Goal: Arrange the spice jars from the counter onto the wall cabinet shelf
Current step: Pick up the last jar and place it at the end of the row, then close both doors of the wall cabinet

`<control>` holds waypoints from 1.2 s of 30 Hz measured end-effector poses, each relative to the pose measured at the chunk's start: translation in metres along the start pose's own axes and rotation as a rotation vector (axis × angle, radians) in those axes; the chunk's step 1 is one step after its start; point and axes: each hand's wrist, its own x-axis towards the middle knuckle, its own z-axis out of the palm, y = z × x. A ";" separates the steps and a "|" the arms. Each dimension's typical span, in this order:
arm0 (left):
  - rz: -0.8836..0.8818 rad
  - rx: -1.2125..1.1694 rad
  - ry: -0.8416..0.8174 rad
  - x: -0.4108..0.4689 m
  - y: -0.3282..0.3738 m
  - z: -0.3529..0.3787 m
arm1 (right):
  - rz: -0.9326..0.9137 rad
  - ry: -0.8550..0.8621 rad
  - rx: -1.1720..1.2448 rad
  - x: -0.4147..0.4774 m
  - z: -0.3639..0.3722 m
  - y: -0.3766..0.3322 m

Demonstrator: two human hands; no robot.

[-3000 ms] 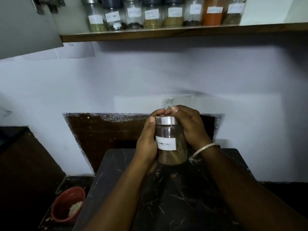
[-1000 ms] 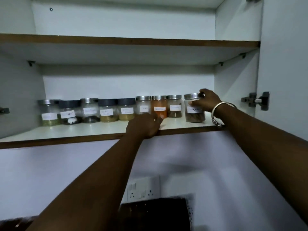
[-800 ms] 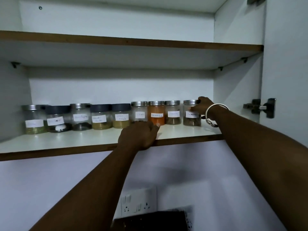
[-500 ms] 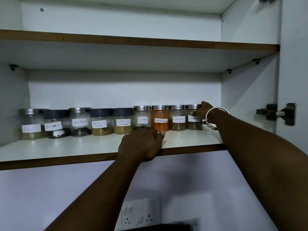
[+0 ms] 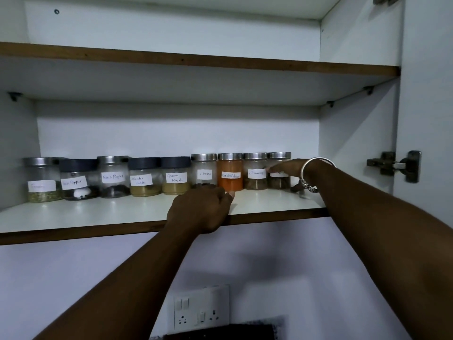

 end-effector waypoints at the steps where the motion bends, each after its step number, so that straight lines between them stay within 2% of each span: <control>1: -0.002 -0.005 0.003 0.000 0.001 -0.001 | 0.010 -0.070 0.057 -0.009 0.001 0.000; 4: -0.004 -0.007 0.021 -0.003 0.002 -0.004 | 0.009 -0.199 0.159 -0.043 0.009 -0.006; 8: 0.016 -0.069 0.095 -0.012 0.004 -0.011 | -0.145 -0.312 -0.007 -0.103 0.034 -0.032; 11: -0.050 -0.269 0.057 -0.023 0.004 -0.022 | -0.223 -0.372 -0.020 -0.143 0.063 -0.048; 14: -0.038 -0.591 -0.034 -0.056 0.017 -0.041 | -0.352 -0.431 0.110 -0.179 0.097 -0.065; 16: -0.091 -0.817 0.009 -0.092 0.026 -0.055 | -0.468 -0.421 0.206 -0.210 0.122 -0.080; 18: -0.158 -0.881 0.143 -0.132 0.024 -0.074 | -0.600 -0.388 0.302 -0.244 0.150 -0.094; 21: -0.205 -0.730 0.279 -0.195 0.008 -0.115 | -0.765 -0.390 0.502 -0.301 0.184 -0.116; 26: -0.139 -0.406 0.540 -0.297 -0.018 -0.213 | -1.054 -0.526 0.828 -0.406 0.235 -0.186; 28: -0.159 -0.219 0.616 -0.336 -0.027 -0.254 | -1.163 -0.582 0.863 -0.446 0.251 -0.219; 32: -0.285 0.194 0.644 -0.405 -0.049 -0.319 | -1.313 -0.653 0.892 -0.509 0.280 -0.274; 36: -0.440 0.449 0.690 -0.460 -0.063 -0.369 | -1.458 -0.705 0.876 -0.558 0.307 -0.316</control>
